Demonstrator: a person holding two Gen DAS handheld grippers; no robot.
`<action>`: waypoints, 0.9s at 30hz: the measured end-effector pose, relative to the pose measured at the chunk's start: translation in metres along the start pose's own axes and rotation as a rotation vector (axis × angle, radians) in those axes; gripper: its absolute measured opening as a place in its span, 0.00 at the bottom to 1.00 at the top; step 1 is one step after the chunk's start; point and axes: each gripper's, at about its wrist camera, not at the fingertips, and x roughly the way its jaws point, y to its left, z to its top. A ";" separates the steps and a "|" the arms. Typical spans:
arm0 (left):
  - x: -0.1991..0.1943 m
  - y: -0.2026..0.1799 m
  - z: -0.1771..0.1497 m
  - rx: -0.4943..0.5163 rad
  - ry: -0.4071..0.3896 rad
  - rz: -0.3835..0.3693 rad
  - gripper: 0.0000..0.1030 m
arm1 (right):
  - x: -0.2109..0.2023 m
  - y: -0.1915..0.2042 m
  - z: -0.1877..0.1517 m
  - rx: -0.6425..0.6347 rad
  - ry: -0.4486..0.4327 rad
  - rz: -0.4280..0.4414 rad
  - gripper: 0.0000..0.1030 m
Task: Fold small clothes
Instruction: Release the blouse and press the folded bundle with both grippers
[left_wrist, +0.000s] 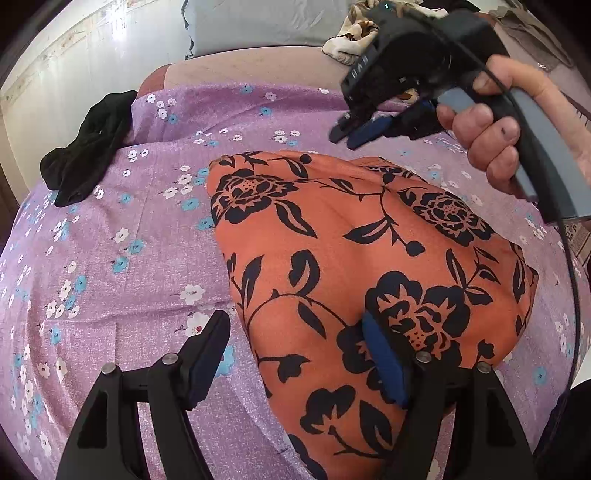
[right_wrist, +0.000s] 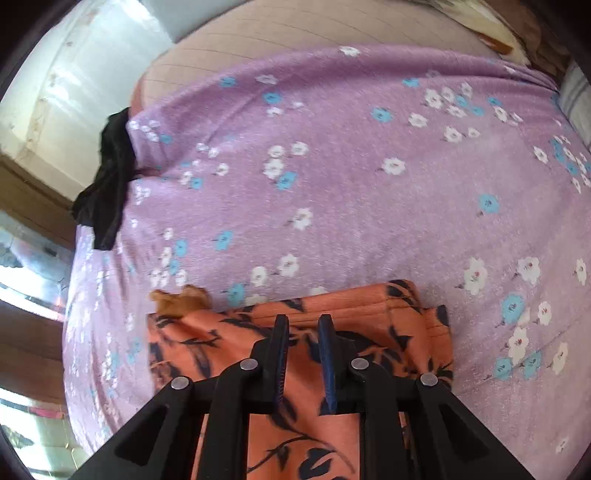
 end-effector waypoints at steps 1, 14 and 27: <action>0.000 0.000 -0.001 -0.001 -0.002 0.001 0.73 | -0.001 0.014 0.001 -0.034 0.010 0.046 0.18; 0.002 0.002 0.000 -0.008 0.004 -0.015 0.73 | 0.078 0.054 0.000 -0.098 0.186 0.055 0.17; -0.041 0.021 0.011 -0.032 -0.082 -0.012 0.78 | -0.077 -0.022 -0.094 -0.023 -0.036 0.018 0.19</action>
